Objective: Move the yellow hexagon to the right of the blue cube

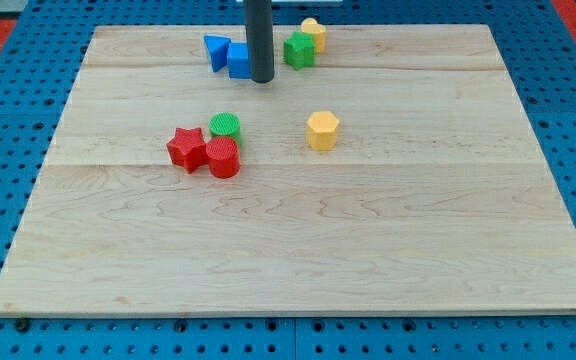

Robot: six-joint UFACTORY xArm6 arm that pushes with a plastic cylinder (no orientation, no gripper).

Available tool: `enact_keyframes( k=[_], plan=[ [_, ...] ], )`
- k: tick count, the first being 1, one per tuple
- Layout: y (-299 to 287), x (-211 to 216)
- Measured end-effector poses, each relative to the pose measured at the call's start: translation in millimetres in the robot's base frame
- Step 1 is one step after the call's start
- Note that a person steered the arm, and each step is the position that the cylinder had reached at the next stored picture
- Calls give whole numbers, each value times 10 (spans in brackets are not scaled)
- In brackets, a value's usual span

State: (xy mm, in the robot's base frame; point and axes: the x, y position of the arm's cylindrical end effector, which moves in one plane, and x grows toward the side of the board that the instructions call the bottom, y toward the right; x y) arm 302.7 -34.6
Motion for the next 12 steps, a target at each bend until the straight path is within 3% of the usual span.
enact_keyframes(
  k=[1, 3, 4, 5, 6, 7, 8, 9, 10, 11, 12],
  plan=[
    [279, 60],
    [1619, 1007],
    [1166, 1398],
    [654, 1266],
    [537, 975],
    [529, 729],
    [735, 969],
    [937, 723],
    [235, 443],
    [74, 247],
    [285, 533]
  ],
)
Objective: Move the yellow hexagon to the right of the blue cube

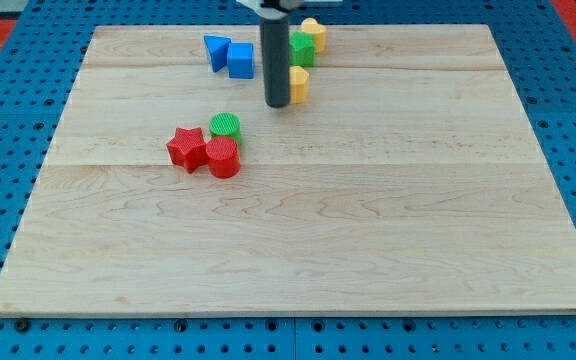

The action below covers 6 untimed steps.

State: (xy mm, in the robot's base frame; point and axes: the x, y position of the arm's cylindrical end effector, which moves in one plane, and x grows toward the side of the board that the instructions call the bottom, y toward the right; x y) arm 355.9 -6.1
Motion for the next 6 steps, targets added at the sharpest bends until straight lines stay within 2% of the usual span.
enact_keyframes(
  k=[1, 2, 4, 5, 6],
  plan=[
    [289, -113],
    [319, -375],
    [-117, -560],
    [185, -278],
    [605, 600]
  ],
)
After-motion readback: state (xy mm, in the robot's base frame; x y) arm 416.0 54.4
